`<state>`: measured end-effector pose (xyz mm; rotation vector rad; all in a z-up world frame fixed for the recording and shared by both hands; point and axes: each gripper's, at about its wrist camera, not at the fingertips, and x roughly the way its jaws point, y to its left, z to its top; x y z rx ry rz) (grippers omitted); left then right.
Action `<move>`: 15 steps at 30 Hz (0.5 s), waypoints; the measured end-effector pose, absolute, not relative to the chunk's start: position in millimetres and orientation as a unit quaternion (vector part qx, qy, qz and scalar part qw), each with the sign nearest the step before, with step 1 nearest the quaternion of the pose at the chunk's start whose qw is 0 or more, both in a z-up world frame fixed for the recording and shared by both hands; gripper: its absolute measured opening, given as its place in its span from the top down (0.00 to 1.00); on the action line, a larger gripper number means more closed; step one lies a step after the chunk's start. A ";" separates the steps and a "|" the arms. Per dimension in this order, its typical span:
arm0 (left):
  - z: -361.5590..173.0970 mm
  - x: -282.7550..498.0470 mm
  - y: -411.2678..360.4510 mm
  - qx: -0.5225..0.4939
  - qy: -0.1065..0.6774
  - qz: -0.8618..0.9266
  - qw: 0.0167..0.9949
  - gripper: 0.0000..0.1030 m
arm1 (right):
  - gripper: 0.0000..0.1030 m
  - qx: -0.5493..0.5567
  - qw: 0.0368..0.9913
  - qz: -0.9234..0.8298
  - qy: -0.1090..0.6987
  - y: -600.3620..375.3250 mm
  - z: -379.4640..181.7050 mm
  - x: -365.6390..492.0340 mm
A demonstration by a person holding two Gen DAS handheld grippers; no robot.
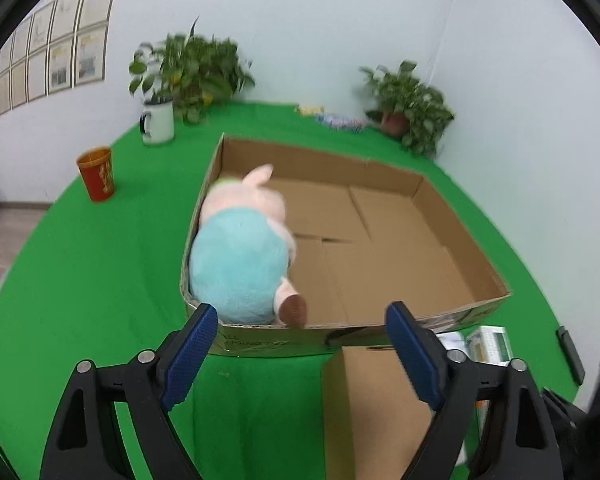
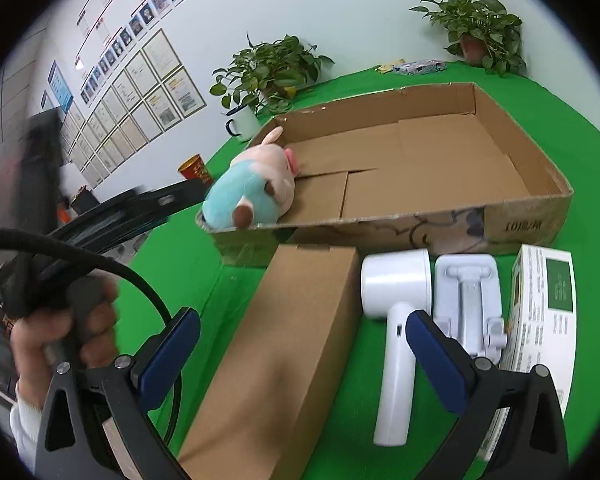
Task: Organize objects
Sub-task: 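Lower the plush pig into the box corner and open both grippers, then grasp the long brown cardboard box at its end with the right gripper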
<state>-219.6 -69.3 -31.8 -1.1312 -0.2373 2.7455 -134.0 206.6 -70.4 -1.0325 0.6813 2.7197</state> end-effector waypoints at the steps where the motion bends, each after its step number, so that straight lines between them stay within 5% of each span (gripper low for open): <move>1: -38.5 -226.0 -68.5 -0.387 -0.071 0.917 0.068 0.25 | 0.01 -0.349 0.076 0.906 0.229 206.9 -73.1 -132.2; 5: -67.6 -247.3 -74.2 -0.430 -0.078 0.899 0.033 0.39 | 0.01 -0.350 0.082 0.903 0.236 209.9 -78.4 -122.8; 15: -83.7 -255.7 -90.9 -0.439 -0.152 0.885 0.028 0.38 | 0.01 -0.366 0.073 0.894 0.248 210.2 -90.1 -124.9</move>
